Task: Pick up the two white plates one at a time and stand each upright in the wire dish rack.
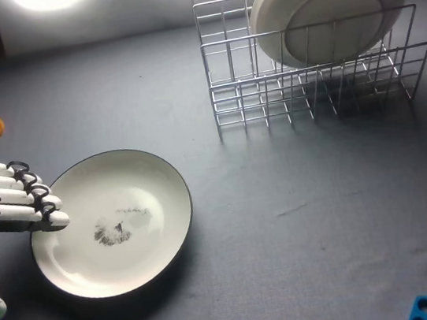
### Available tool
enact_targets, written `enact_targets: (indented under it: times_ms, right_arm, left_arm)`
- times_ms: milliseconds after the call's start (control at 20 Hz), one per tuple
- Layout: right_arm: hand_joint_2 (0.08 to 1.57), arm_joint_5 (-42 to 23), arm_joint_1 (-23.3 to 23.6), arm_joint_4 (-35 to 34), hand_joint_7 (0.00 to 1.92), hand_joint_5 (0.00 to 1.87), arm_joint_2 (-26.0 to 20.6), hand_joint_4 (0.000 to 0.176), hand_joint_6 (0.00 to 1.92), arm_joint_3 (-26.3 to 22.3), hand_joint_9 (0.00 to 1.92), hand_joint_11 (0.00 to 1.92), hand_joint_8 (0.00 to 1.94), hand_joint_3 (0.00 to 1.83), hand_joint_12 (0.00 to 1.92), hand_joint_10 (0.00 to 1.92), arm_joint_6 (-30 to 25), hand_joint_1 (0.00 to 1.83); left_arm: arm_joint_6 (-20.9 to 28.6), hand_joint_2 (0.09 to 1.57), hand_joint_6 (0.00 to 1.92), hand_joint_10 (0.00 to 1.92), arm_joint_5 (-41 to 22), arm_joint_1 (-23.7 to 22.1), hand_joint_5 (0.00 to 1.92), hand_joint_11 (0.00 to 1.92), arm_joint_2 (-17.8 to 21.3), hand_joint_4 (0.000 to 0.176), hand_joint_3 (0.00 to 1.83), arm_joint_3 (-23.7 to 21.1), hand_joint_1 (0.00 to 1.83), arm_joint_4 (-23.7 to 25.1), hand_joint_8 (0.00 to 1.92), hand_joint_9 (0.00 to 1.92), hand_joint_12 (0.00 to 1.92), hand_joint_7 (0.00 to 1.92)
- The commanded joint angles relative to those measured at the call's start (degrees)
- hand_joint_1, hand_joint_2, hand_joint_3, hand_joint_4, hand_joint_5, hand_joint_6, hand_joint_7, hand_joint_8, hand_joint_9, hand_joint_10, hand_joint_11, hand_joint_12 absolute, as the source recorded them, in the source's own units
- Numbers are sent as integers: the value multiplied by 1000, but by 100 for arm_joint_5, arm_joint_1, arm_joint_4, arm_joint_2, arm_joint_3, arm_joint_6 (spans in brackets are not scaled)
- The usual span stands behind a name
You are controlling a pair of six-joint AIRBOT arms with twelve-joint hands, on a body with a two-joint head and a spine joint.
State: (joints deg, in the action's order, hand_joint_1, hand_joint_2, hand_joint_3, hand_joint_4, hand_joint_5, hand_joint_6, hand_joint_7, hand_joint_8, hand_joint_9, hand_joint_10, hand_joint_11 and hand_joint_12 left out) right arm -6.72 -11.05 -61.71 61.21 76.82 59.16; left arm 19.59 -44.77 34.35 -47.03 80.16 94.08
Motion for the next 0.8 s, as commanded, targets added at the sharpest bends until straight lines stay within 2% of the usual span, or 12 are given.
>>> enact_targets:
  times_ms: [0,50,150,200,250,350,450,550,750]
  right_arm:
    - [1159,-449,60,-29,746,553,-29,0,688,29,569,199,455,0,1476,661,-92,1043]
    - [1126,-448,57,-29,726,537,-29,0,572,29,538,142,413,0,1466,655,-92,1048]
    - [1115,-447,58,-29,726,548,-29,0,517,28,530,132,395,0,1455,659,-92,1050]
    - [1078,-445,59,-29,644,531,-29,0,463,28,444,36,402,0,1450,721,-92,1035]
    - [1075,-438,60,-29,529,456,-29,0,417,28,338,6,495,0,1366,812,-92,999]
    - [1053,-413,84,-29,376,406,-33,0,447,28,250,0,750,1,1260,906,-91,1002]
    - [1049,-403,149,-28,332,378,-40,0,455,27,213,0,775,0,1173,908,-90,1011]
    - [1058,-401,222,-28,228,263,-53,0,494,26,153,0,857,1,1111,927,-86,1005]
    - [1041,-359,346,-27,195,209,-88,0,442,-14,117,0,829,0,979,866,-69,930]
  left_arm:
    - [24,1090,2,4,-88,-20,58,0,33,0,0,33,0,-244,3,50,201,61]
    - [24,1090,3,5,-88,-19,62,0,30,0,0,36,0,-242,4,55,210,65]
    - [24,1090,3,5,-88,-3,63,0,23,0,0,33,0,-222,4,57,212,67]
    - [24,1096,3,3,-88,1,66,0,21,0,1,31,0,-211,3,57,188,70]
    - [24,1097,2,2,-88,2,49,0,19,0,2,29,0,-200,2,34,136,50]
    - [25,1098,1,2,-78,9,60,0,17,0,0,29,0,-175,1,49,170,63]
    - [24,1102,2,1,-67,34,51,0,12,0,1,43,0,-160,2,37,134,50]
    - [24,1102,0,0,-64,46,50,0,8,0,1,41,0,-133,1,28,123,42]
    - [25,1098,1,2,-56,65,69,0,7,0,0,33,0,-132,2,51,177,60]
